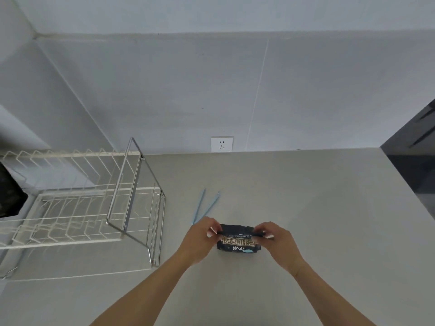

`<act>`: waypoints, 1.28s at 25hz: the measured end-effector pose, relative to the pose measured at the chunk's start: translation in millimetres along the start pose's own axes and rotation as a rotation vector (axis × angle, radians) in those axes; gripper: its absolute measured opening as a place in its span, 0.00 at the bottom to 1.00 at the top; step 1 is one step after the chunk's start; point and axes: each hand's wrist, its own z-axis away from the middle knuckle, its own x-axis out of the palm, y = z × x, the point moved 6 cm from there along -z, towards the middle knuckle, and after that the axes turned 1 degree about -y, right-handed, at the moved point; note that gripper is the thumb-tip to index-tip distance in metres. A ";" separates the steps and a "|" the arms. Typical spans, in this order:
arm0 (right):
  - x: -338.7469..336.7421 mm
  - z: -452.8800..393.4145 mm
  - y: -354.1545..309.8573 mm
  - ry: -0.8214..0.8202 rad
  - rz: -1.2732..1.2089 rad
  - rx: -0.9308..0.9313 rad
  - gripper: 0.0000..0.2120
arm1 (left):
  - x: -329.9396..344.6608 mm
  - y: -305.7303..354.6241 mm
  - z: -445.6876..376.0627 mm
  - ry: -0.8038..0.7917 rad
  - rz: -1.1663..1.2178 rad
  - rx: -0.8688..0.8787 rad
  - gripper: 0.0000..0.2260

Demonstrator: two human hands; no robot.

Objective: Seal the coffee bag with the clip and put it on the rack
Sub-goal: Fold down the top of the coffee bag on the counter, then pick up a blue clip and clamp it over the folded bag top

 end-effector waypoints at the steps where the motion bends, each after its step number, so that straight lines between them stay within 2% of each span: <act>1: 1.1 4.1 0.2 0.024 -0.021 0.000 0.11 | 0.1 -0.4 4.6 0.024 -0.002 0.007 0.07; 6: 12.5 28.1 0.4 0.024 0.007 -0.051 0.14 | -1.9 -10.0 30.3 0.064 -0.027 0.006 0.06; 12: 37.5 51.0 5.3 -0.061 0.096 -0.067 0.11 | 1.3 -32.7 65.0 0.027 -0.019 -0.003 0.12; 16: 48.7 54.0 0.1 -0.074 0.197 -0.151 0.10 | -3.3 -36.7 65.9 -0.005 0.003 0.007 0.09; 19: 49.1 48.5 1.8 -0.079 0.217 -0.137 0.07 | -11.1 -43.4 55.2 -0.075 0.025 -0.007 0.14; 21: 49.0 44.8 3.9 -0.094 0.213 -0.114 0.07 | -20.1 -53.5 38.5 -0.020 0.035 -0.070 0.15; 23: 49.5 41.8 5.4 -0.103 0.192 -0.093 0.07 | -27.9 -63.5 13.9 0.081 -0.070 -0.150 0.10; 25: 49.9 39.6 6.3 -0.115 0.158 -0.074 0.09 | -29.6 -69.1 -13.9 0.109 -0.230 -0.223 0.16; 28: 50.5 37.8 7.0 -0.141 0.154 -0.062 0.12 | -23.9 -73.4 -45.1 0.028 -0.495 -0.248 0.23; 32: 50.7 37.8 9.0 -0.140 0.151 -0.059 0.13 | -17.6 -81.1 -60.2 -0.057 -0.675 -0.228 0.19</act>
